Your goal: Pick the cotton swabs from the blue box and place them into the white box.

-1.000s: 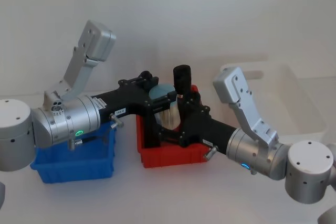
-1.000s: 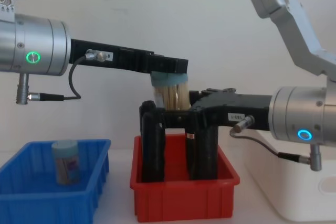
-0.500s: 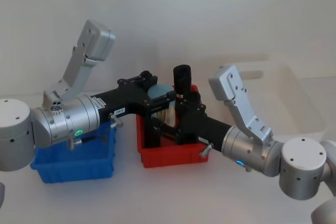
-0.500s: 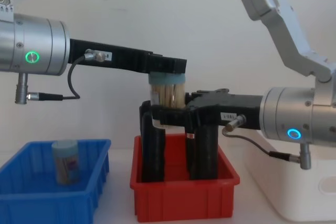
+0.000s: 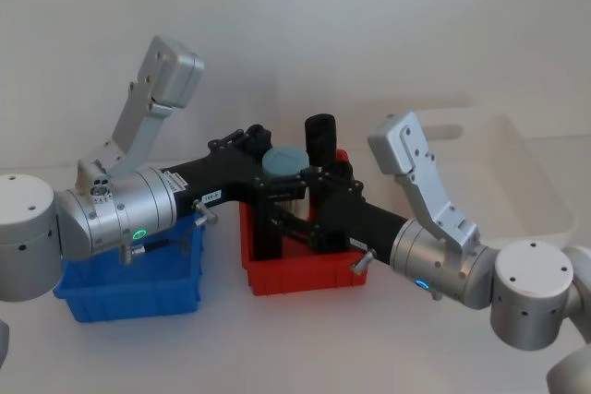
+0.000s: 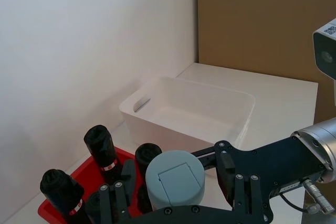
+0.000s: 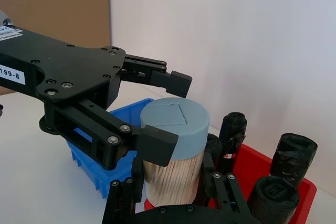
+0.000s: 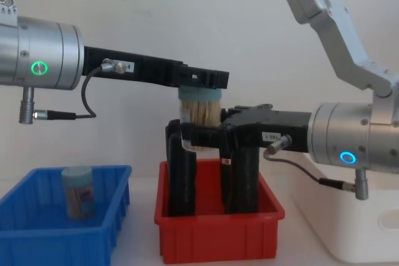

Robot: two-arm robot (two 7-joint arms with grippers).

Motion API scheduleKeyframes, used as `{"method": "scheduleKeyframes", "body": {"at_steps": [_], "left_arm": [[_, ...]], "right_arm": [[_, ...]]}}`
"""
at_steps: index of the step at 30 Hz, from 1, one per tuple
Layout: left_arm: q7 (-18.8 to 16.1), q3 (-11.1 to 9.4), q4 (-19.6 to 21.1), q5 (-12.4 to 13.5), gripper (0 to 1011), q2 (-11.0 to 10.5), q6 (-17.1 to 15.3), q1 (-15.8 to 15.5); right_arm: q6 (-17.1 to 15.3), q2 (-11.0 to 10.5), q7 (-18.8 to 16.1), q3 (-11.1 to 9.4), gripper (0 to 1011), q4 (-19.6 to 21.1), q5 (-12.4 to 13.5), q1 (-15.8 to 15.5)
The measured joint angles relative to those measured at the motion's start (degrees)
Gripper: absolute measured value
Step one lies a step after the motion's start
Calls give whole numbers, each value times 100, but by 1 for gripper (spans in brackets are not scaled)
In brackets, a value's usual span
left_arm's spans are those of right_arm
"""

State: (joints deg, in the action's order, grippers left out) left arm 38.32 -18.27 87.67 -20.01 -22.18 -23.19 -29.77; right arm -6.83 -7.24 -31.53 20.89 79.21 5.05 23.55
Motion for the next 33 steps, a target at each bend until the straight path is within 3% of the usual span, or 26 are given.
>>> {"method": "scheduleKeyframes", "body": {"at_steps": [16, 33], "left_arm": [[0, 0, 0, 1, 1004, 0, 0, 0], [0, 0, 0, 1, 1004, 0, -1, 0]], "right_arm": [[-22, -172, 270, -84, 648, 183, 89, -152], [-59, -666, 1158, -478, 648, 596, 414, -575]]}}
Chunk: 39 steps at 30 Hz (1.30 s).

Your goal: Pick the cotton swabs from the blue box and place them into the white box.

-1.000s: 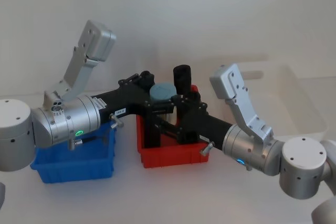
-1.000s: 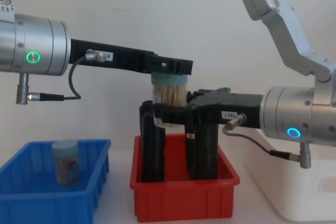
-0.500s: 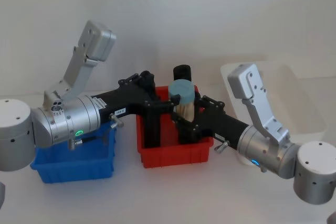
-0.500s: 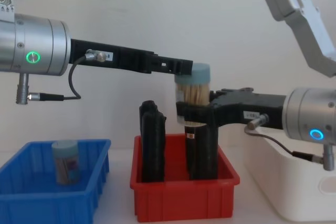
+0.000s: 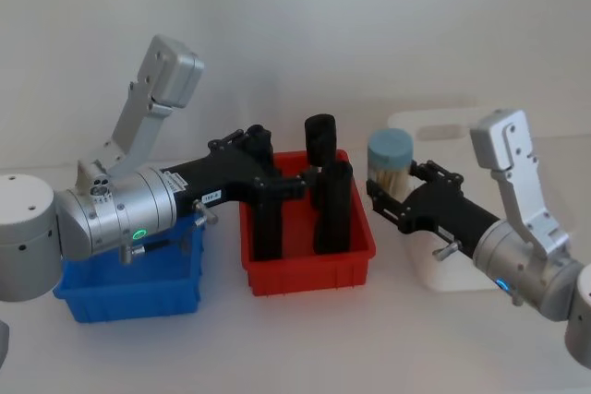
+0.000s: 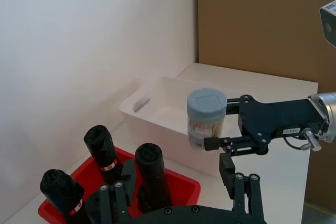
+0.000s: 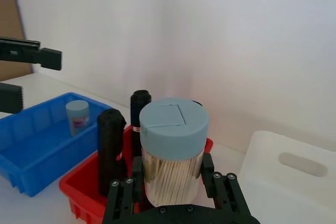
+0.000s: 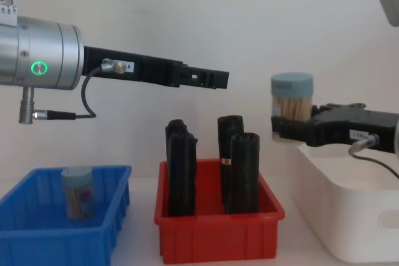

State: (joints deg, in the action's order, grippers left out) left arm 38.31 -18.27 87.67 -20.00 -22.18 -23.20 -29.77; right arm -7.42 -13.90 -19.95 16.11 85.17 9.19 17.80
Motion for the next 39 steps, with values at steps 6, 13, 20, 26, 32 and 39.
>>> {"method": "scheduleKeyframes", "body": {"at_steps": [6, 13, 20, 26, 32, 39], "left_arm": [[0, 0, 0, 0, 1004, 0, 0, 0], [0, 0, 0, 0, 1004, 0, 0, 0], [0, 0, 0, 0, 1004, 0, 0, 0], [0, 0, 0, 0, 1004, 0, 0, 0], [0, 0, 0, 0, 1004, 0, 0, 0], [0, 0, 0, 0, 1004, 0, 0, 0]], "right_arm": [[-23, -152, 374, -161, 648, 41, 112, -109], [-87, -261, 748, -305, 648, 8, 210, -167], [-322, -325, 1170, -447, 648, -184, 325, -140], [-567, -321, 1364, -513, 648, -440, 385, -14], [-685, -297, 1424, -541, 711, -638, 420, 95], [-735, -265, 1444, -560, 933, -802, 440, 201]]}}
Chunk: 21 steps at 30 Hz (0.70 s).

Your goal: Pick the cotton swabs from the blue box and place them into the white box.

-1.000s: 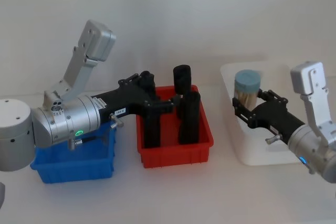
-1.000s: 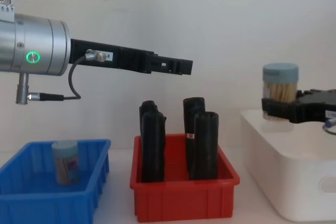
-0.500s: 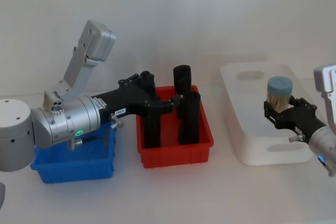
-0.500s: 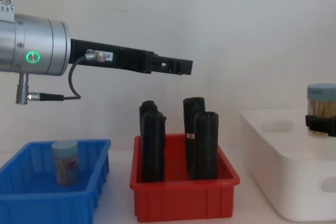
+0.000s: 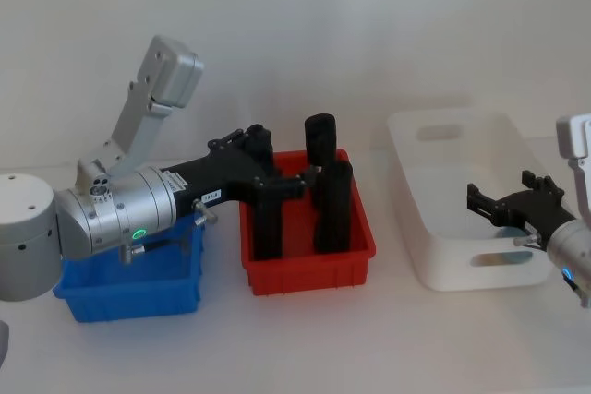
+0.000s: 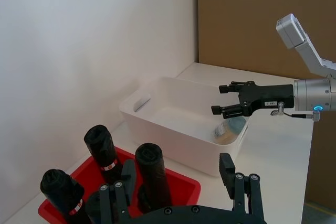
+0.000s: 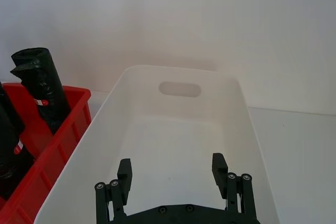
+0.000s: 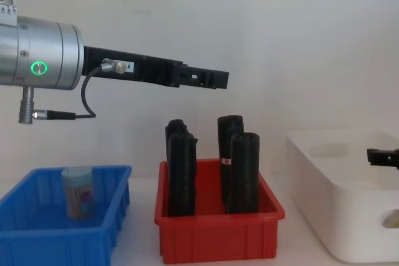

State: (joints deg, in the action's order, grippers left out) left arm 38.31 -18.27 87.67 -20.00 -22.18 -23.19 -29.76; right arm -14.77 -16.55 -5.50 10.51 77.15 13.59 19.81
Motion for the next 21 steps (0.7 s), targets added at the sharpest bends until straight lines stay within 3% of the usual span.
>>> {"method": "scheduleKeyframes", "body": {"at_steps": [5, 21], "left_arm": [[0, 0, 0, 0, 1004, 0, 0, 0], [0, 0, 0, 0, 1004, 0, 0, 0]], "right_arm": [[12, 11, -1, -7, 1002, -36, 4, 28], [267, -8, -5, -38, 1002, 122, 6, -42]]}}
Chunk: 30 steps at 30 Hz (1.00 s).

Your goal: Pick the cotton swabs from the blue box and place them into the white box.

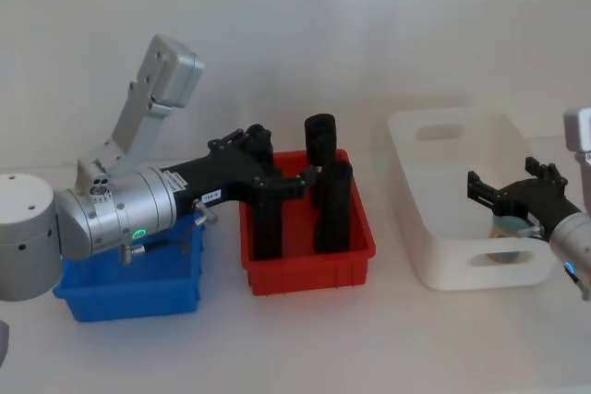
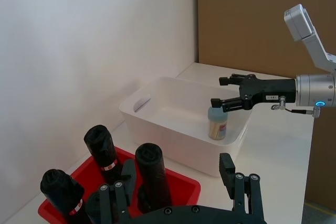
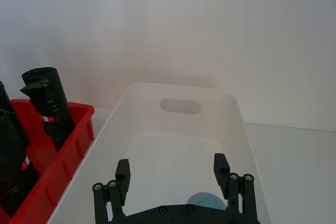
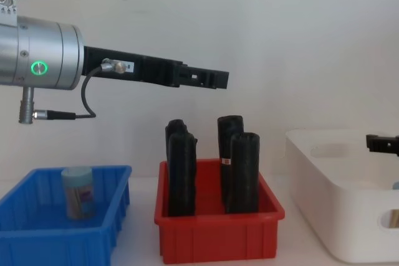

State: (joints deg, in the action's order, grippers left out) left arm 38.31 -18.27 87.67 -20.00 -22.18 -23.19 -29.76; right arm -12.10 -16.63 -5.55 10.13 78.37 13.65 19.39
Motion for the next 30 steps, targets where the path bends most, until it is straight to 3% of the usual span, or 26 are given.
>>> {"method": "scheduleKeyframes", "body": {"at_steps": [17, 23, 30], "left_arm": [[-24, -4, 0, 3, 1004, 0, 14, 13], [-261, -52, 34, 52, 1004, 1, 156, 114], [-743, -153, 108, 164, 1004, 6, 444, 322]], "right_arm": [[86, -15, 0, -8, 1001, 107, -2, -66], [153, -34, 8, 11, 1002, 265, 13, -207], [333, -86, 46, 70, 1001, 692, 71, -587]]}}
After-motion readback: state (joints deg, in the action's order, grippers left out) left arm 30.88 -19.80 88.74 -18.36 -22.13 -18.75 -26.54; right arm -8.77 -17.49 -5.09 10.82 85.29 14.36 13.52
